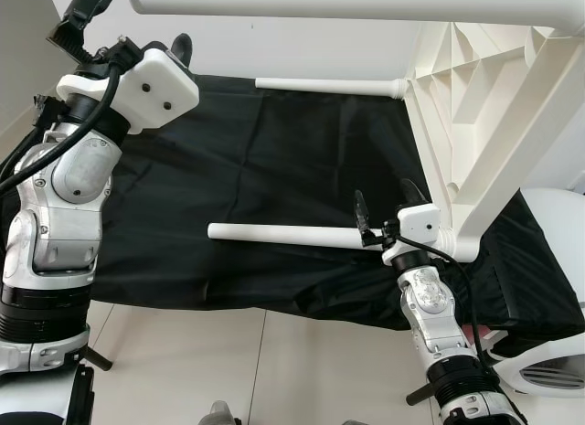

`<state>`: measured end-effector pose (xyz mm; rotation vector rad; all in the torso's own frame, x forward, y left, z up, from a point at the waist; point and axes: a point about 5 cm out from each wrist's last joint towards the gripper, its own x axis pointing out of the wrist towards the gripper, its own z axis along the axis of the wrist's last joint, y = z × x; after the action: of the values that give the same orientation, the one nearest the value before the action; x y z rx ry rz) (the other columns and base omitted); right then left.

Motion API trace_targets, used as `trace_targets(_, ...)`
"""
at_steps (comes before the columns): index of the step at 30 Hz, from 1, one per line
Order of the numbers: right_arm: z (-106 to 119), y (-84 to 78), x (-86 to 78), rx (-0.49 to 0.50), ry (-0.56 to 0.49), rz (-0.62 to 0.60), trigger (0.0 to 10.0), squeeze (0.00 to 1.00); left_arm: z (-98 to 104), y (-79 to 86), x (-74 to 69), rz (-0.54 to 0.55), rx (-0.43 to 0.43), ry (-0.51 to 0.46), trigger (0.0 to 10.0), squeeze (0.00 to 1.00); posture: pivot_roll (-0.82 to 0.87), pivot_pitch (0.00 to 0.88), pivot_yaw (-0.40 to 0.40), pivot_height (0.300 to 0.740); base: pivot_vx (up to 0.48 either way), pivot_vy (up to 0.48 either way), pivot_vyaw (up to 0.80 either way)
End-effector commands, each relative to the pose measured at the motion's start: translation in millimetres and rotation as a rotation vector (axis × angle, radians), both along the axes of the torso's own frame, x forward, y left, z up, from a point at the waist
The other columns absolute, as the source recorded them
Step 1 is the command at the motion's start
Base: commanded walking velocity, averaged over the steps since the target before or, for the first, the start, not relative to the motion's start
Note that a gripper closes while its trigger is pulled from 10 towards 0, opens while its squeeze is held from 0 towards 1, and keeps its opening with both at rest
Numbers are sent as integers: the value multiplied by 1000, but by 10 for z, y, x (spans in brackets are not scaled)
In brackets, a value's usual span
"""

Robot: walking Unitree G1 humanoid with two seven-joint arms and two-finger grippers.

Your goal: Building children table

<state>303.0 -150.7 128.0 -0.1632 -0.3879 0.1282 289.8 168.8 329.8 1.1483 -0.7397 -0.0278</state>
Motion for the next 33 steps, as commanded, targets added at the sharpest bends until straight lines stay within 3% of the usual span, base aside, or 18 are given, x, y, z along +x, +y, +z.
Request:
trace_targets(1,19,7,29,-2,-7,0,10000,0,83,-60,-49,-3,40,-33,10000,0,111,0,-43,740,0,0,0)
trace_targets(9,44,45,78,9,-11,7,10000,0,126,-238,-20,-46,154,-38,10000,0,122,0,-28,740,0,0,0)
trace_targets(23,-5,19,13,25,-7,-21,10000,0,140,-319,65,-56,227,-18,10000,0,102,0,7,740,0,0,0)
trace_targets(33,-28,-1,-71,52,-13,-62,10000,0,175,-318,288,43,302,5,10000,0,73,4,46,740,0,0,0)
